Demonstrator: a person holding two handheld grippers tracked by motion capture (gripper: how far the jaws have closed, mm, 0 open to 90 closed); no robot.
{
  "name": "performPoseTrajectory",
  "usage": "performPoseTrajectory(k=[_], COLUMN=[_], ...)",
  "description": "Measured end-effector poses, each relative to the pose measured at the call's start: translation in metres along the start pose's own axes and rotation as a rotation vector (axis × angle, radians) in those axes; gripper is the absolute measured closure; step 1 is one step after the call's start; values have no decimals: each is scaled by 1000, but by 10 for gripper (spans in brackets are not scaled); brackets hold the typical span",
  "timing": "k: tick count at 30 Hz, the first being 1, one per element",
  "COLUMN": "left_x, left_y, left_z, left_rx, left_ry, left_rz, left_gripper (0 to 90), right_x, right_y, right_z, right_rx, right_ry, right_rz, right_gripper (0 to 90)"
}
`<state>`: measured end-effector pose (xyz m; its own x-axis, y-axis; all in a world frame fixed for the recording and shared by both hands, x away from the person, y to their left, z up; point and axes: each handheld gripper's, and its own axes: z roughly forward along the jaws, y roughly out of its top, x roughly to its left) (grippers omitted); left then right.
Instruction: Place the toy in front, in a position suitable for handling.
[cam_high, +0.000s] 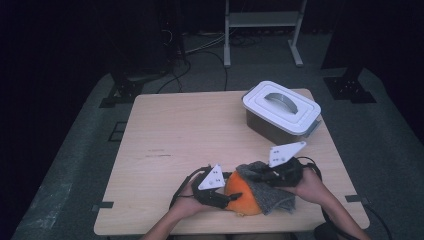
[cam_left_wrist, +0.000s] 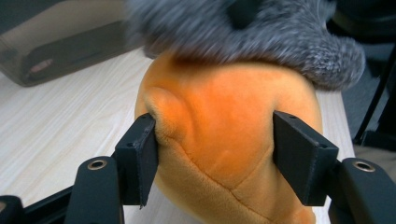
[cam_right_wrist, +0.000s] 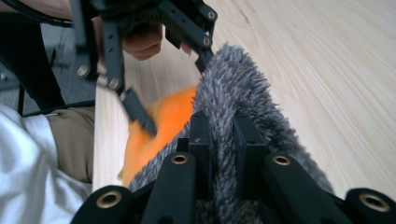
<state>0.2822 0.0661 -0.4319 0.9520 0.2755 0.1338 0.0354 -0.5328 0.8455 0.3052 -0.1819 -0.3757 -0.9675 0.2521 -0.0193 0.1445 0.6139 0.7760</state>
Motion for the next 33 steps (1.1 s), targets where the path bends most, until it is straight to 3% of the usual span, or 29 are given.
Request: performPoseTrajectory(k=[2, 4, 13, 19, 21, 25, 28, 30, 33], left_x=[0, 3, 9, 17, 19, 17, 14, 15, 21], left_y=[-2, -6, -6, -6, -8, -1, 4, 5, -2], left_z=[-2, -4, -4, 3, 6, 1, -3, -5, -8], left_rx=[24, 16, -7, 11, 9, 9, -7, -2, 1], left_ry=[17, 11, -38, -103, -138, -69, 5, 28, 22], left_rz=[13, -12, -58, -143, -177, -86, 1, 42, 44], left_gripper=[357, 363, 335, 117, 152, 365, 405, 407, 406], right_x=[-3, -5, -14, 2, 3, 1, -5, -8, -12], right_y=[6, 5, -32, -37, -37, -24, -8, 2, 3], right_z=[12, 18, -4, 2, 2, -1, -6, -5, 4], right_rx=[28, 25, -12, -50, -46, -29, -67, -84, -63], right_ry=[8, 19, 4, 23, 24, -4, -33, -36, -12], right_rz=[-3, 6, 118, 74, 61, 26, 1, -5, -2], right_gripper=[792, 792, 792, 795, 794, 793, 794, 793, 792])
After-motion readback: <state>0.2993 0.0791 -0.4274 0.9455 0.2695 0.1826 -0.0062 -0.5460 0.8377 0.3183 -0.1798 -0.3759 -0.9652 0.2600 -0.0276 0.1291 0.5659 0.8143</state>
